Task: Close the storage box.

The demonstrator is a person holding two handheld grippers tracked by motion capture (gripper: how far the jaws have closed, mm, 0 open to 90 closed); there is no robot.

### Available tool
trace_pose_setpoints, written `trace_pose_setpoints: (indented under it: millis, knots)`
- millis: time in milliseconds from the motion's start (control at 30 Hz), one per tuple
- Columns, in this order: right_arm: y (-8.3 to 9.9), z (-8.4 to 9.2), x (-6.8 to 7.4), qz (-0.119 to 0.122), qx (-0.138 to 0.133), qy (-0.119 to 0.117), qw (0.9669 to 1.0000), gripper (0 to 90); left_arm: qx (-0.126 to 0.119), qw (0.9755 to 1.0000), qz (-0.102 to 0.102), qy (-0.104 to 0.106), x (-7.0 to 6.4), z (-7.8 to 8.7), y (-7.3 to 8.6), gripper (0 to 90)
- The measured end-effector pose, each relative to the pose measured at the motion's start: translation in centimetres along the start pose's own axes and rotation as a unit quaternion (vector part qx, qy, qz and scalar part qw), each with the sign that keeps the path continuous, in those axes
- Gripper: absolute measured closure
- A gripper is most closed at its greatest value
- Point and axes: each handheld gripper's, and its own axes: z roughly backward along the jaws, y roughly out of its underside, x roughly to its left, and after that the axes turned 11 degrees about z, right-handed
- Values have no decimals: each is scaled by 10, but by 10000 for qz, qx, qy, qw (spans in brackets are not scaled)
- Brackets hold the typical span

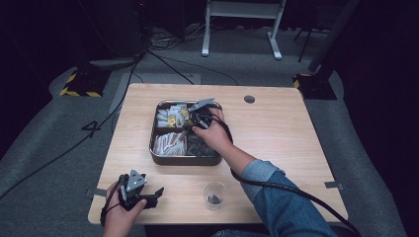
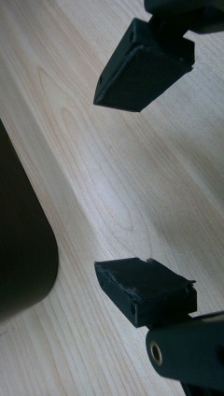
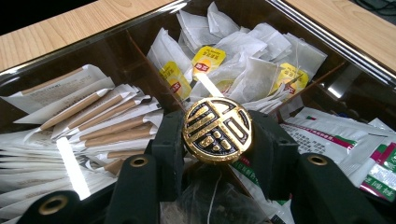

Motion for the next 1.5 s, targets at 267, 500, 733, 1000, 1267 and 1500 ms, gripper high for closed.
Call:
trace_pose_setpoints:
  millis: [267, 500, 733, 1000, 1267, 1500]
  knots:
    - [1, 0, 1, -151, -35, 16, 9999, 584, 0, 10000, 11, 13, 0, -1, 0, 181]
    - [1, -1, 0, -291, -51, 9, 9996, 581, -12, 10000, -7, 1, 1, 0, 0, 181]
    - [0, 0, 4, -150, -171, 41, 9997, 495, 6, 10000, 2, 5, 1, 0, -1, 181]
    - [-4, 17, 7, 96, -442, 107, 9989, 441, 19, 10000, -20, 49, 0, -4, -4, 181]
    - [-9, 49, 7, 197, -747, 9, 9970, 420, -8, 10000, -20, 56, 1, -5, -6, 181]
    - [-6, 80, 4, 242, -860, -24, 9960, 410, 11, 10000, -14, 37, 0, -3, -3, 181]
